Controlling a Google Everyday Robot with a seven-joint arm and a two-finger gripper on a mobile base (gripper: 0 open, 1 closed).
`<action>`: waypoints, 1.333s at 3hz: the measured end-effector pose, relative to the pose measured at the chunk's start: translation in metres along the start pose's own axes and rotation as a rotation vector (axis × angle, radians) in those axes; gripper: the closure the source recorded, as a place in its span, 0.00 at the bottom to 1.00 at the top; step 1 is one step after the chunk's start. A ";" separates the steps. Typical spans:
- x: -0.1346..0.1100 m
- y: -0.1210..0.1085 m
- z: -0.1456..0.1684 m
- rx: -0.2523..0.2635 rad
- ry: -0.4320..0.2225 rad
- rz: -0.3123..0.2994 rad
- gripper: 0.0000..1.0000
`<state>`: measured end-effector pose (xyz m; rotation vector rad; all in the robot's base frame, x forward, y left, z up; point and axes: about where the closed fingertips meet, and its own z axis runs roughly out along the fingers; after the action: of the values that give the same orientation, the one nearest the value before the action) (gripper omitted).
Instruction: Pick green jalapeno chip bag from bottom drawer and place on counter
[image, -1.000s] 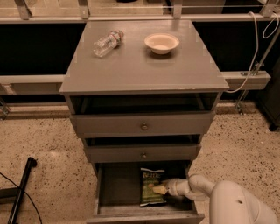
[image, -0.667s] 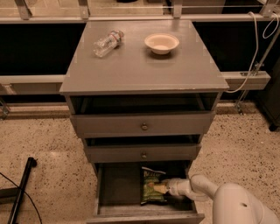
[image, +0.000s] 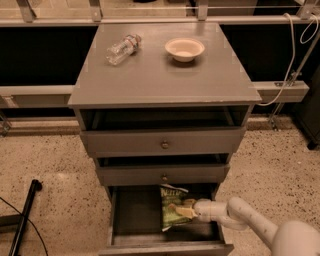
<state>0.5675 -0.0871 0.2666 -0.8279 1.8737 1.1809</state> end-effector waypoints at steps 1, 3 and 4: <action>-0.044 0.059 -0.021 -0.129 -0.065 -0.146 1.00; -0.110 0.158 -0.059 -0.271 -0.099 -0.397 1.00; -0.139 0.186 -0.070 -0.295 -0.084 -0.477 1.00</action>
Offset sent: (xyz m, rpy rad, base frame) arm -0.1096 0.0149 0.2050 0.1488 -0.4187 0.3499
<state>0.4657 -0.0666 0.4862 -1.2815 1.3438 1.1704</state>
